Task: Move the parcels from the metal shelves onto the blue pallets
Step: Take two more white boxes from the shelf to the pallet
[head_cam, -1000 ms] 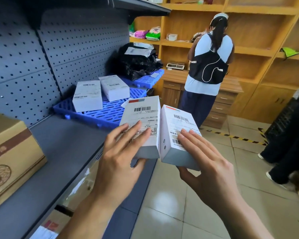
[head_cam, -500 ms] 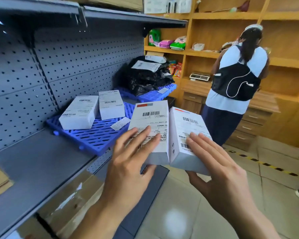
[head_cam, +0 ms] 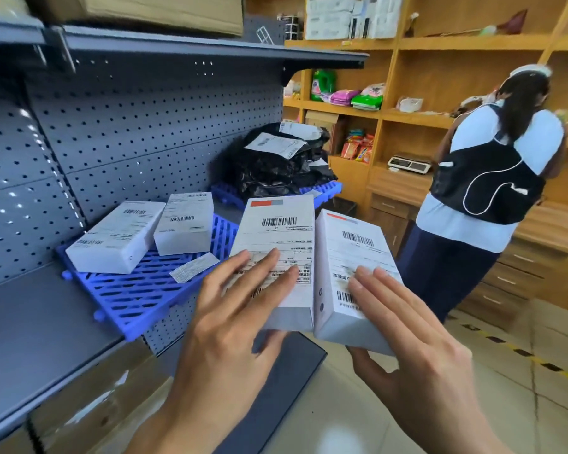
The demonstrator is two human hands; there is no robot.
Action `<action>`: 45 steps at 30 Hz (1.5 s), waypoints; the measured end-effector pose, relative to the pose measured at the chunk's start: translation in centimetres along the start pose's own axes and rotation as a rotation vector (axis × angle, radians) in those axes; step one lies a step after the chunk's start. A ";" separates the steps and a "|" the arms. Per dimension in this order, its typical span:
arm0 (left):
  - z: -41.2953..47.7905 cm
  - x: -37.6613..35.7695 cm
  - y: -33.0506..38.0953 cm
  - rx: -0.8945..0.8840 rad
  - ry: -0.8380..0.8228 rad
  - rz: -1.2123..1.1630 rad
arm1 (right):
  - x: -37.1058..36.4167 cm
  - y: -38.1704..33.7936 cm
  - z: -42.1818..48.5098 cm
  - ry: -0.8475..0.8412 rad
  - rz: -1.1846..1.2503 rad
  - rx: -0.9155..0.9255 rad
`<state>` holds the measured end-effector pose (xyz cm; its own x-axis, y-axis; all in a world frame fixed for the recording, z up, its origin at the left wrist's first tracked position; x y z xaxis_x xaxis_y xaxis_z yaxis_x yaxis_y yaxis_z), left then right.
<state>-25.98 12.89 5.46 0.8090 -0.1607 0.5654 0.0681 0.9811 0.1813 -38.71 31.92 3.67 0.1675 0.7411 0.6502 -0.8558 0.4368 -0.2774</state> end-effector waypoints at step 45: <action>2.4 3.0 -20.3 0.656 0.004 0.583 | -28.8 -3.7 26.4 -0.353 0.614 0.593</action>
<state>-26.39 -7.78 5.40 0.6125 0.3483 0.7095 -0.7049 0.6469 0.2910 -53.25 -4.50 4.63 -0.4738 0.5157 0.7139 -0.8723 -0.3861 -0.3000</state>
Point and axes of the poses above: each hand's wrist, its own z-axis towards the middle knuckle, its own x-axis out of the back of the hand, y = z × x, the point moved 1 cm from there along z, towards the middle knuckle, and after that the axes turned 7 degrees about -x, right-handed, at the moved point
